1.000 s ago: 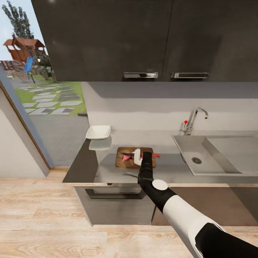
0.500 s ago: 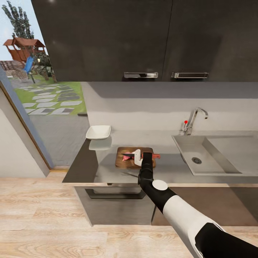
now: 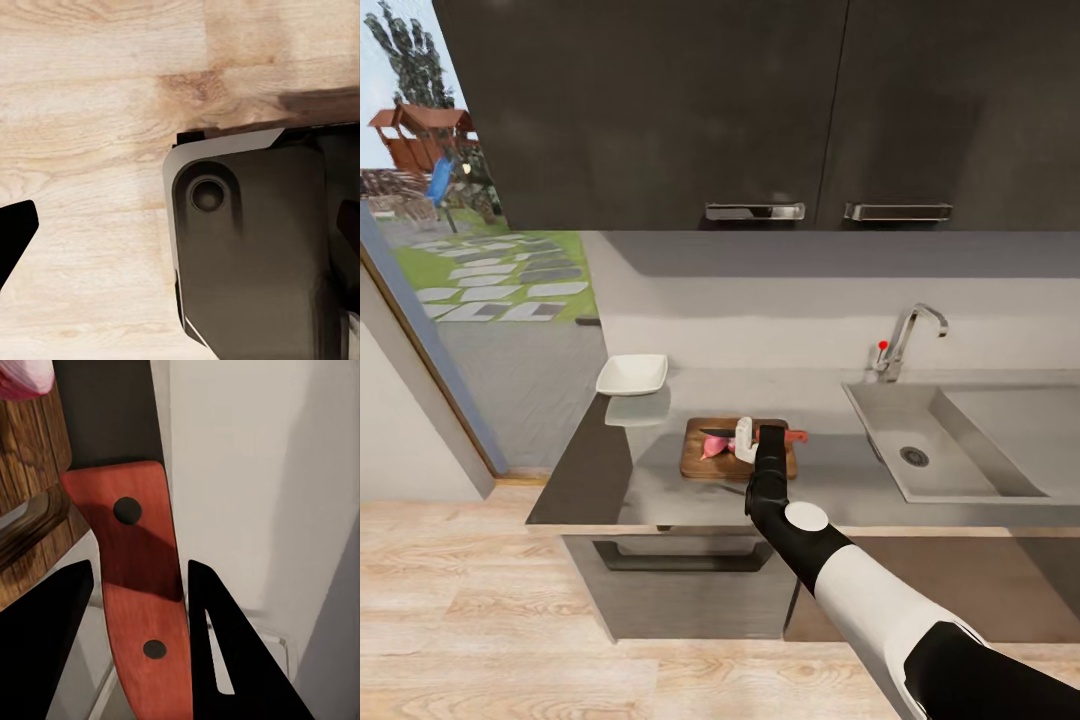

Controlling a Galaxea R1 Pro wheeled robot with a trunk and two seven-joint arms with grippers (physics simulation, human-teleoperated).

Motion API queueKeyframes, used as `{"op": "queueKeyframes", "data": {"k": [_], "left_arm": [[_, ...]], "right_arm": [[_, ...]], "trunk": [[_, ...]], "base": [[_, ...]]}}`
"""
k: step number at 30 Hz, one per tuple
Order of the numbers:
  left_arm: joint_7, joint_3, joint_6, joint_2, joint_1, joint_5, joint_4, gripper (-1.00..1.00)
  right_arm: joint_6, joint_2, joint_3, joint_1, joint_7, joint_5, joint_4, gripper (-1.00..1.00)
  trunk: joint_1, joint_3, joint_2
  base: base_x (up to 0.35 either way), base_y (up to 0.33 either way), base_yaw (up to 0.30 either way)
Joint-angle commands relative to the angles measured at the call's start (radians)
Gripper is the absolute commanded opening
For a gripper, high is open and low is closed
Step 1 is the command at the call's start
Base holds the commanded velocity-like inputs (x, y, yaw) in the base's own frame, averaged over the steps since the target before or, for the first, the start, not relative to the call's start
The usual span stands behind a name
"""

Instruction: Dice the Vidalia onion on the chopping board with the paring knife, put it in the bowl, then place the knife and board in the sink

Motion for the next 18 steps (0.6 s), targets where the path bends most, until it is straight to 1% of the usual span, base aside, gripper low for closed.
{"op": "queueKeyframes", "data": {"k": [1, 13, 16, 17, 18], "left_arm": [[0.001, -0.009, -0.002, 0.0, 0.0, 0.008, 0.0, 1.0], [0.001, -0.009, -0.002, 0.0, 0.0, 0.008, 0.0, 1.0], [0.001, -0.009, -0.002, 0.0, 0.0, 0.008, 0.0, 1.0], [0.001, -0.009, -0.002, 0.0, 0.0, 0.008, 0.0, 1.0], [0.001, -0.009, -0.002, 0.0, 0.0, 0.008, 0.0, 1.0]], "right_arm": [[0.006, 0.0, 0.004, -0.001, -0.002, 0.0, 0.001, -1.0], [0.006, 0.0, 0.004, -0.001, 0.0, 0.0, 0.004, -1.0], [0.006, 0.0, 0.004, -0.001, 0.001, 0.0, 0.031, -1.0], [0.005, 0.0, 0.004, -0.001, 0.0, 0.0, 0.077, -1.0], [0.005, 0.0, 0.004, -0.001, -0.001, 0.0, 0.078, -1.0]], "trunk": [[0.001, -0.002, -0.002], [0.001, -0.002, -0.002], [0.001, -0.002, -0.002], [0.001, -0.002, -0.002], [0.001, -0.002, -0.002]], "base": [[0.008, 0.0, 0.0], [0.002, 0.0, 0.0], [0.0, 0.0, 0.0], [0.0, 0.0, 0.0], [0.0, 0.0, 0.0]]}}
